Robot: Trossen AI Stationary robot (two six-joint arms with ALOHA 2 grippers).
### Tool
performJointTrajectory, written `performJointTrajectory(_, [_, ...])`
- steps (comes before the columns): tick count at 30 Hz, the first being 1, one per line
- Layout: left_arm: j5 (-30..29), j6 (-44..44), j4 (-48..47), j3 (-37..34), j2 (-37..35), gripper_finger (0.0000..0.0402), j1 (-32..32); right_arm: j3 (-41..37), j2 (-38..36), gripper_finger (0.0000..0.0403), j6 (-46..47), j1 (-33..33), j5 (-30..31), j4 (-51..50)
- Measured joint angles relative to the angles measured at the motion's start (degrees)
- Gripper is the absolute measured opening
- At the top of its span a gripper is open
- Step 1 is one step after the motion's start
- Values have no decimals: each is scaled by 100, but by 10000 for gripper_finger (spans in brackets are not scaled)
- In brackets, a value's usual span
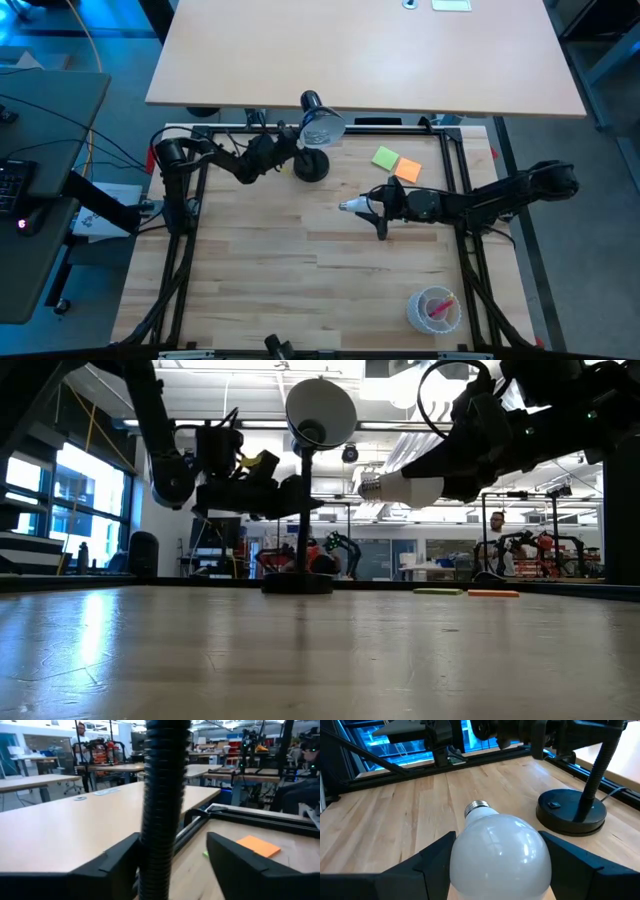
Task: Screw lightbulb
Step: Insert the white lightbulb into the black lamp
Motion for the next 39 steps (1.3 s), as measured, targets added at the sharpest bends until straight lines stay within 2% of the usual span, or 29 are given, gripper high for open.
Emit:
performJointTrajectory(10, [-5, -96, -185, -77, -55, 42, -196, 56, 0, 255, -22, 333, 45, 246])
performJointTrajectory(13, [-489, -35, -178, -364, -218, 41, -537, 264, 2, 255, -160, 596, 64, 387])
performJointTrajectory(16, [-1495, 94, -210, -787, -526, 41, -983, 631, 2, 255, -566, 917, 266, 374])
performJointTrajectory(20, [-3024, 60, -256, -1308, -1037, 42, -1691, 1394, 0, 255, -1114, 1395, 1251, -332])
performJointTrajectory(25, [-4219, 310, -376, -1722, -1569, 70, -2581, 2475, 2, 255, -1783, 1833, 2346, -1504])
performJointTrajectory(28, [-4568, -46, -427, -1838, -1755, 79, -3006, 2925, 17, 255, -1830, 1968, 2866, -1899])
performJointTrajectory(31, [-4586, -384, -443, -1838, -1770, 81, -3378, 3149, 84, 255, -1837, 2090, 3188, -1968])
performJointTrajectory(39, [-4619, -129, -496, -1830, -1770, 87, -4096, 3189, 118, 255, -1925, 2256, 3140, -2355])
